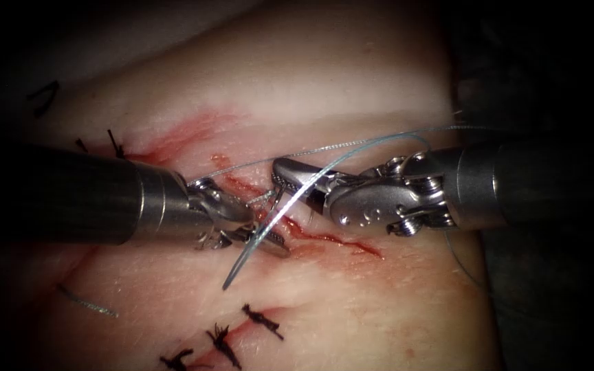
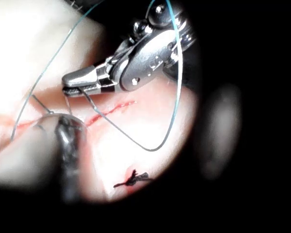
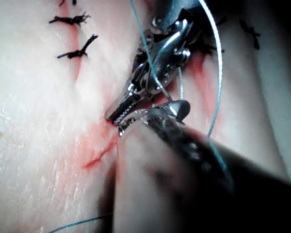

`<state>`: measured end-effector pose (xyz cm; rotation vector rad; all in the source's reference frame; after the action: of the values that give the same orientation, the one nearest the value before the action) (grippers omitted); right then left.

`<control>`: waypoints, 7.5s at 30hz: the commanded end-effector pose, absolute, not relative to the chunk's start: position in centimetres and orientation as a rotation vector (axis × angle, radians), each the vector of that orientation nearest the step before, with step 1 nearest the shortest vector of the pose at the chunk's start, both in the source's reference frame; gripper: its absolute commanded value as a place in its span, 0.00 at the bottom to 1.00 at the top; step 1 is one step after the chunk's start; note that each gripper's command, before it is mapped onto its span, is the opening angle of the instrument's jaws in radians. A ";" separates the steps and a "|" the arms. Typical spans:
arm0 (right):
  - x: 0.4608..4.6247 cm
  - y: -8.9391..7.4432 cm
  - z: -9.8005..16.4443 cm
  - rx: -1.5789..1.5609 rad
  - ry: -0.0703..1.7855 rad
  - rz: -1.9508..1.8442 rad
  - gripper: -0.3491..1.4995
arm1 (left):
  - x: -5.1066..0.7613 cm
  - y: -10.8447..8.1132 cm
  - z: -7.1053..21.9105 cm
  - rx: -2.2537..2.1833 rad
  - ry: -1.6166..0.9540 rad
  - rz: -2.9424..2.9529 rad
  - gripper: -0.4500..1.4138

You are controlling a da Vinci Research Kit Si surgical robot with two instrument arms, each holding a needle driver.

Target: Wound Closure

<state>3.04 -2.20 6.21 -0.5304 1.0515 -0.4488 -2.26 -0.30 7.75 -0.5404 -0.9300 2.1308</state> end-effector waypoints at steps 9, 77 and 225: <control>3.07 -2.0 6.2 -0.518 1.084 -0.257 0.00 | -2.31 -0.3 7.8 -0.534 -0.927 2.136 0.33; 2.75 -2.1 6.7 0.392 1.208 1.013 0.00 | -2.06 -0.1 7.5 -1.061 -1.007 2.636 0.41; 2.45 -2.9 5.0 1.104 1.111 0.443 0.25 | 0.08 2.0 6.1 -1.376 -0.630 1.052 0.00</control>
<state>2.35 -2.93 4.94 1.0959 1.1129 0.4621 0.00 1.90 6.02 -1.3791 -0.6670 1.0637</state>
